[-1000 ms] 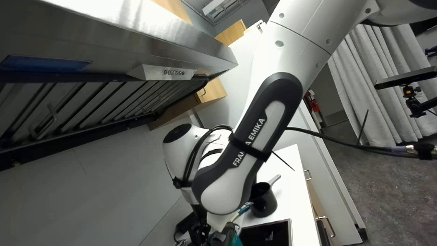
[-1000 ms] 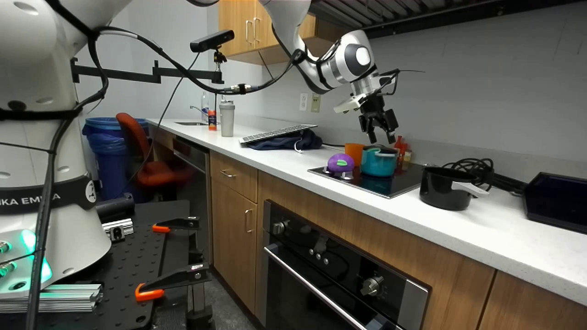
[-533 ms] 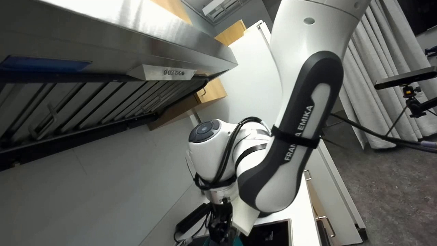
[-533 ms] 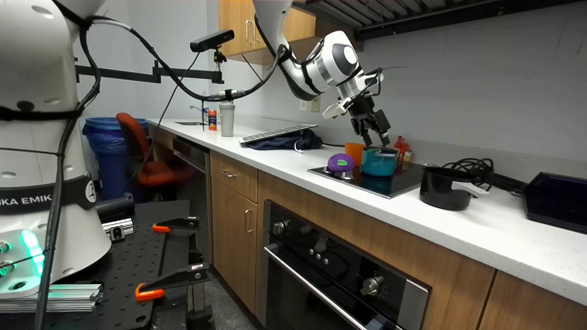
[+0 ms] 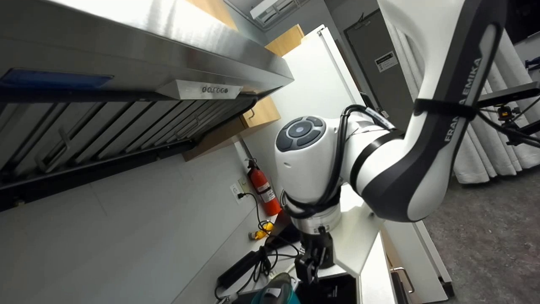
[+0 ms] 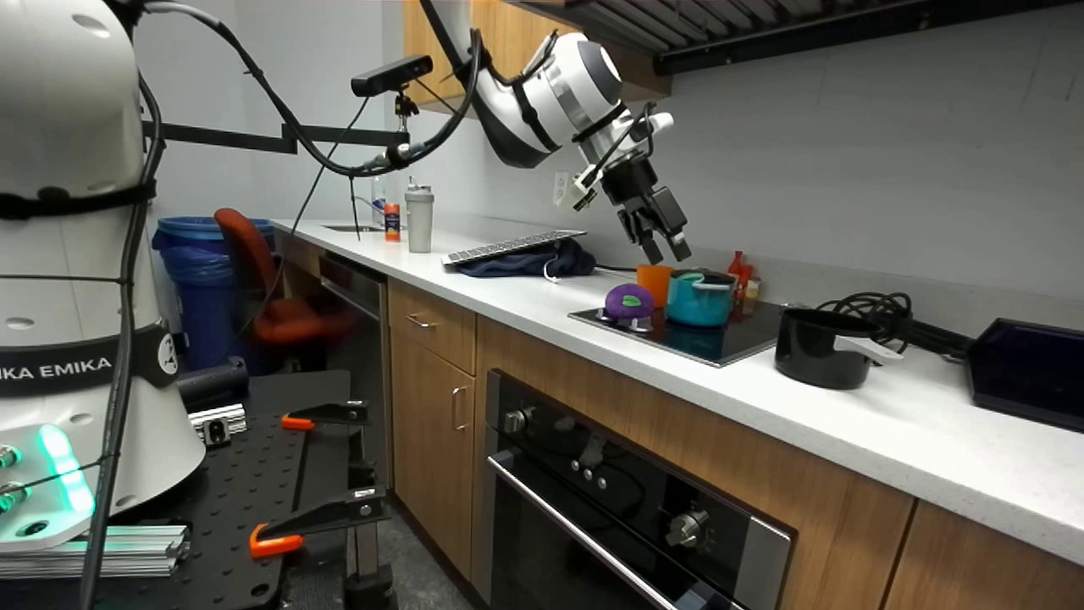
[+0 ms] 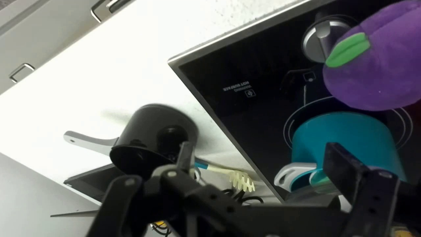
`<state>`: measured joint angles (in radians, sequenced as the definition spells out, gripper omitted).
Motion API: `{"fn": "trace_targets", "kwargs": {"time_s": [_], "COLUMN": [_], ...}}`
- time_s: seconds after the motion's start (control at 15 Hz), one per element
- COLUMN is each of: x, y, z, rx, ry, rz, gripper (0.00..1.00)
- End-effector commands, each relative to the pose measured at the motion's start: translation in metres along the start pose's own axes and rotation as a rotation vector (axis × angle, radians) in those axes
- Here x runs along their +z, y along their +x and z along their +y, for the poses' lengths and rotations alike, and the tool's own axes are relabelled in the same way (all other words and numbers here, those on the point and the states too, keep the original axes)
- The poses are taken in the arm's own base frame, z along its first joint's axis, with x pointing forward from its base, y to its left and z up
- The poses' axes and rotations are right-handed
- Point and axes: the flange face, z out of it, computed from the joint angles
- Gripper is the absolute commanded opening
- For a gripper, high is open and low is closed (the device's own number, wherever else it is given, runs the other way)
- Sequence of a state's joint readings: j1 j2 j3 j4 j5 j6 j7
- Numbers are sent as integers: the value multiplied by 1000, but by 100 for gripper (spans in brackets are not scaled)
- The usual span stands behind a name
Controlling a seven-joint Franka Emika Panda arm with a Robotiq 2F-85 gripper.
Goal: Remove the lid from the black pot and put it on the blue pot
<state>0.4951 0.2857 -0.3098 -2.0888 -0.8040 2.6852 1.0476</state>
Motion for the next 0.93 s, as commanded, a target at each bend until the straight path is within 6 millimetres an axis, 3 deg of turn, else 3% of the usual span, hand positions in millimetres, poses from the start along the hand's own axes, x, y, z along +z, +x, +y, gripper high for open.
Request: {"fn": "trace_targets", "kwargs": {"time_s": [0.0, 0.4, 0.87], "x": [-32, -55, -67], "y": [-28, -52, -62], "z": [23, 33, 34], "rx": [35, 100, 203], "ry": [-2, -21, -2], "rz": [-33, -101, -165], "gripper": [100, 100, 100]}}
